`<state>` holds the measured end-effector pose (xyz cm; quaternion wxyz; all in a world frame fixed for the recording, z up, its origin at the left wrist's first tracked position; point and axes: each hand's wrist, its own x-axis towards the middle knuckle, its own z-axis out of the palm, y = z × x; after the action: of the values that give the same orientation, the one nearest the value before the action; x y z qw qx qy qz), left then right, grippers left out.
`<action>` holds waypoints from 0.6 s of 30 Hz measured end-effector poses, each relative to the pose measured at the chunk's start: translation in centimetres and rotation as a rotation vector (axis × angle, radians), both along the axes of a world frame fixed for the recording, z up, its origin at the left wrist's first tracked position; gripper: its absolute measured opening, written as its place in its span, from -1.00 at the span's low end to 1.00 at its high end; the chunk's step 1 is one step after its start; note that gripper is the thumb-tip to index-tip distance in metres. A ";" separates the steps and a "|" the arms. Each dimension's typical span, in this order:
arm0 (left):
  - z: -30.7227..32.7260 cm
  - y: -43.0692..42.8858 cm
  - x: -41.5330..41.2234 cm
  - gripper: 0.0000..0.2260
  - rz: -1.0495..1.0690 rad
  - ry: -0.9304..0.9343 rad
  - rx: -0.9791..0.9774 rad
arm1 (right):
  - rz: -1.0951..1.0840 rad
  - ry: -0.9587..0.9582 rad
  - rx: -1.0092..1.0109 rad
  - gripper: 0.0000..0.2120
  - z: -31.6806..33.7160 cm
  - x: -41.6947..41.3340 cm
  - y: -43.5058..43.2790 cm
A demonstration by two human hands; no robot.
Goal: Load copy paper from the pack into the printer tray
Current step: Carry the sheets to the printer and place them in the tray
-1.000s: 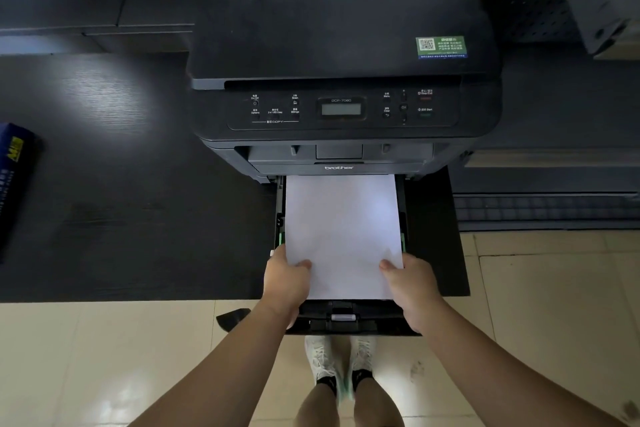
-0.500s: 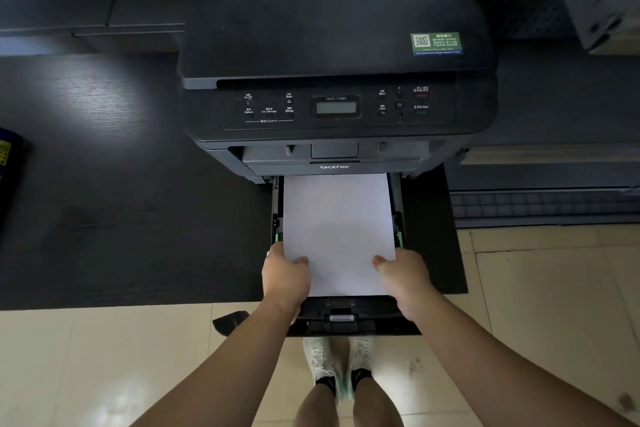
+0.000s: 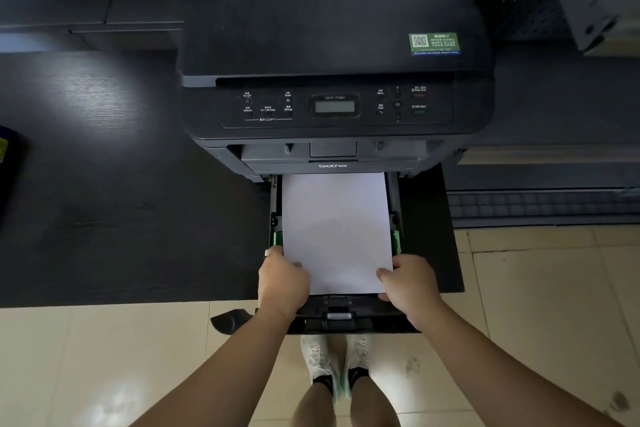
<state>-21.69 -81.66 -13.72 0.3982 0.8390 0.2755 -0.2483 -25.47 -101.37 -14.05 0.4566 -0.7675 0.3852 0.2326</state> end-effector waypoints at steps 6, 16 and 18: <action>0.3 -0.1 0.0 -0.79 -0.146 -0.006 0.134 | 0.129 -0.023 -0.114 -0.87 -0.5 0.3 0.5; 2.8 1.8 -1.0 -0.69 -0.193 -0.087 0.179 | 0.167 -0.073 -0.173 -0.85 2.0 -1.7 -1.0; 3.3 2.1 -1.0 -0.68 -0.208 -0.103 0.194 | 0.204 -0.098 -0.220 -0.80 2.4 -2.1 -1.5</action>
<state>-22.71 -79.59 -10.46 0.3007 0.9092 0.1891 -0.2171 -27.56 -102.85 -11.68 0.3622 -0.8585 0.3053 0.1966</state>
